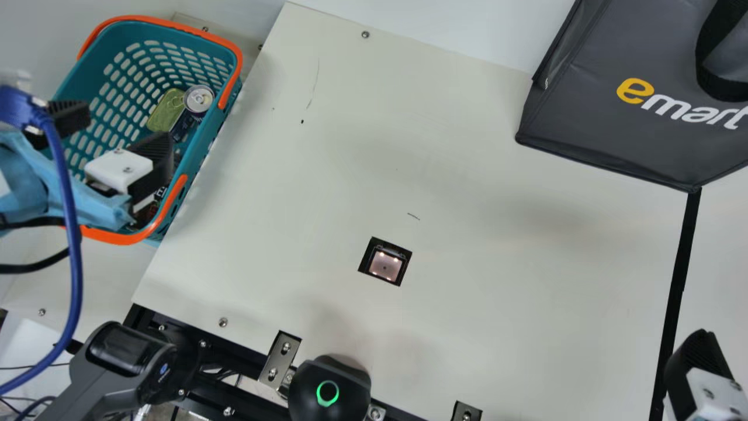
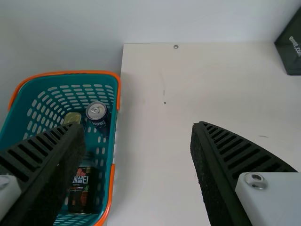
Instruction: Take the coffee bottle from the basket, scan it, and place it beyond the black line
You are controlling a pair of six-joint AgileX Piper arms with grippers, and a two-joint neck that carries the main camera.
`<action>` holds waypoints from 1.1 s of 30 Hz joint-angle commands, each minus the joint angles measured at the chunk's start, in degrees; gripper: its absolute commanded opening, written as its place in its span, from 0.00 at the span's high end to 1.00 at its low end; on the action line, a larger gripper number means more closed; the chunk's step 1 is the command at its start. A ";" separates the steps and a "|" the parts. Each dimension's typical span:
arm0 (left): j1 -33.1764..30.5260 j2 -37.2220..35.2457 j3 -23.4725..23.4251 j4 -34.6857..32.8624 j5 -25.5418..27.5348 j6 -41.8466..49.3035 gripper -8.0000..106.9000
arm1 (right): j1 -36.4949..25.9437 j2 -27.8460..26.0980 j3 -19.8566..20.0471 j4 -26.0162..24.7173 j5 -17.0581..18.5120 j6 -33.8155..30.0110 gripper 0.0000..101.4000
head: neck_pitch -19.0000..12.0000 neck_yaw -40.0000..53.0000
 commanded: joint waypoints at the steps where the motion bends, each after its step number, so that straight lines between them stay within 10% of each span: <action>1: 0.48 0.16 0.08 0.55 -0.11 -0.39 0.15 | 0.00 0.00 0.00 0.00 0.00 0.00 0.10 | -1.48 0.14; 33: 20.86 4.72 2.54 -0.04 -3.68 2.71 0.15 | 0.00 0.00 0.00 0.00 0.06 0.00 0.10 | -1.48 0.14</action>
